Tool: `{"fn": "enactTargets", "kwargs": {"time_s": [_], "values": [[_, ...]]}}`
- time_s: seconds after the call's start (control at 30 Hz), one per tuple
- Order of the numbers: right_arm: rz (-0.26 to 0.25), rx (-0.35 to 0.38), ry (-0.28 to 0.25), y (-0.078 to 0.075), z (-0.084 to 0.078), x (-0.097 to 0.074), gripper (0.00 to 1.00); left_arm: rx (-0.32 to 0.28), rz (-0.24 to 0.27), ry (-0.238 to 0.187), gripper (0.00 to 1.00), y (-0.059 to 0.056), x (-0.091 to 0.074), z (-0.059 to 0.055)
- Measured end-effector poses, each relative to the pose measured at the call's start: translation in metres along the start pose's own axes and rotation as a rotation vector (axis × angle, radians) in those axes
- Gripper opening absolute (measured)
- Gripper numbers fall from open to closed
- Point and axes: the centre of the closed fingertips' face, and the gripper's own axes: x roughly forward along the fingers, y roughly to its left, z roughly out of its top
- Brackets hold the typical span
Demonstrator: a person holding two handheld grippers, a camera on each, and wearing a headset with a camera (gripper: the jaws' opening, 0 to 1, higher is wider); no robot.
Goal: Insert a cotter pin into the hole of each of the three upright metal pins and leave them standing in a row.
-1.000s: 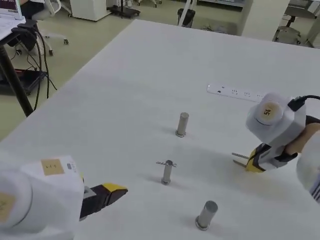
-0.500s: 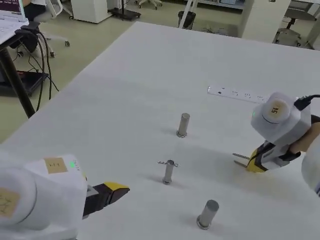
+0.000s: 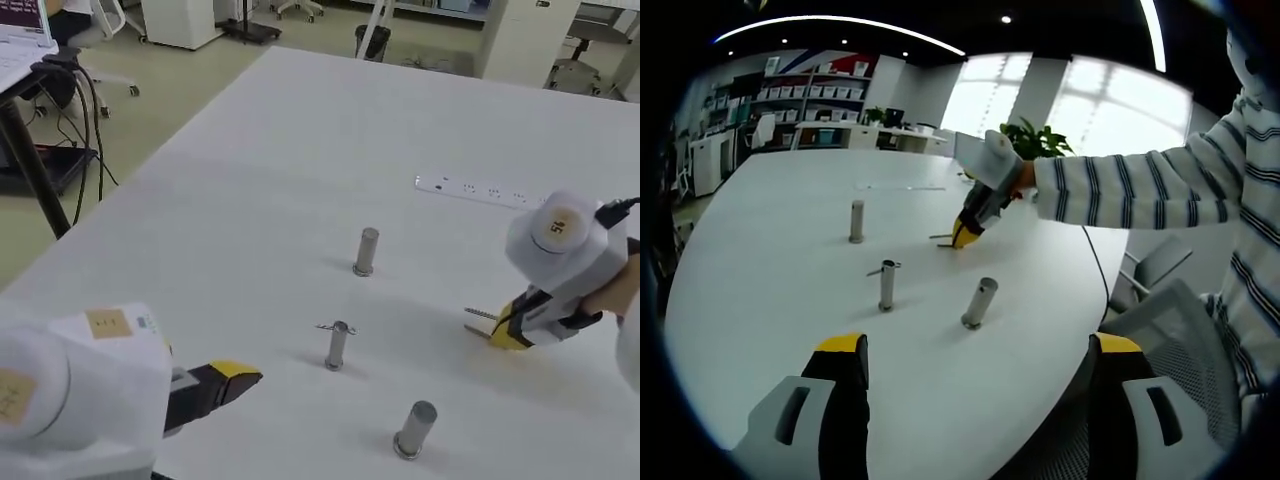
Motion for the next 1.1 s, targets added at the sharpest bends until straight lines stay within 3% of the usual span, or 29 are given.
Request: {"fn": "enactTargets", "kwargs": {"time_s": [0.43,1.1], "values": [[-0.046,-0.047,-0.023,0.002,0.007,-0.016,0.00,0.019,-0.026,-0.004,0.88,-0.006,0.009,0.010],[-0.138,-0.083,-0.126,0.010,0.022,-0.050,0.00,0.029,-0.063,0.004,0.84,-0.011,0.022,0.019]]}}
